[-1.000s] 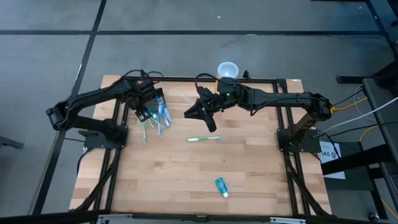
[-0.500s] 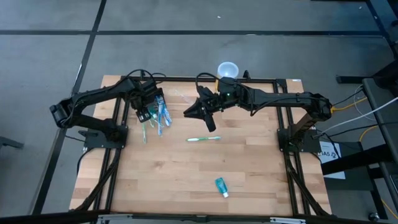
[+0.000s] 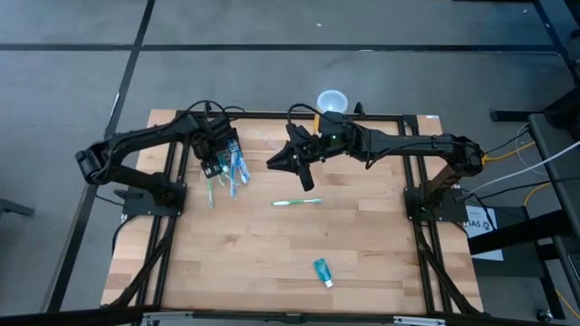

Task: Pick & Place toothbrushing station
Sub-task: Adjust the black wire organizer

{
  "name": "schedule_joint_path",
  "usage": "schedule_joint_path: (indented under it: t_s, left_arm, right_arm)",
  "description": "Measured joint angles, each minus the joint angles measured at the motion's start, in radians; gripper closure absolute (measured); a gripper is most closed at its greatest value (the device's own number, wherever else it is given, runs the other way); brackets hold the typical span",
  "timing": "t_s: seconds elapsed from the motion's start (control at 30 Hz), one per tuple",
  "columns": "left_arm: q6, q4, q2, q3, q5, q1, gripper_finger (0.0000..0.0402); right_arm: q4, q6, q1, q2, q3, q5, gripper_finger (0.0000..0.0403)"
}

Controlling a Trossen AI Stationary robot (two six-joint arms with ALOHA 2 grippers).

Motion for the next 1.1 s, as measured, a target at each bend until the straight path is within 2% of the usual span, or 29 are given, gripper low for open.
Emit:
schedule_joint_path:
  t_s: [0.2,0.5,0.7,0.93,1.1]
  left_arm:
    - [0.009,-0.002,0.039,0.0,-0.004,0.015,0.0233]
    - [0.012,-0.002,0.057,0.0,-0.088,0.03,0.0233]
    - [0.005,-0.004,0.057,0.0,-0.013,0.03,0.0233]
    - [-0.014,-0.004,0.057,0.0,-0.024,0.03,0.0234]
    - [-0.035,-0.004,0.057,0.0,-0.019,0.03,0.0264]
  right_arm:
    - [0.011,0.0,0.014,0.0,0.0,0.001,0.0343]
    - [0.011,0.002,0.033,0.0,0.0,0.011,0.0343]
    - [0.011,0.001,0.04,0.0,0.0,0.023,0.0343]
    - [0.011,0.002,0.04,0.0,0.0,0.026,0.0343]
    - [0.013,0.003,0.049,0.0,0.0,0.026,0.0343]
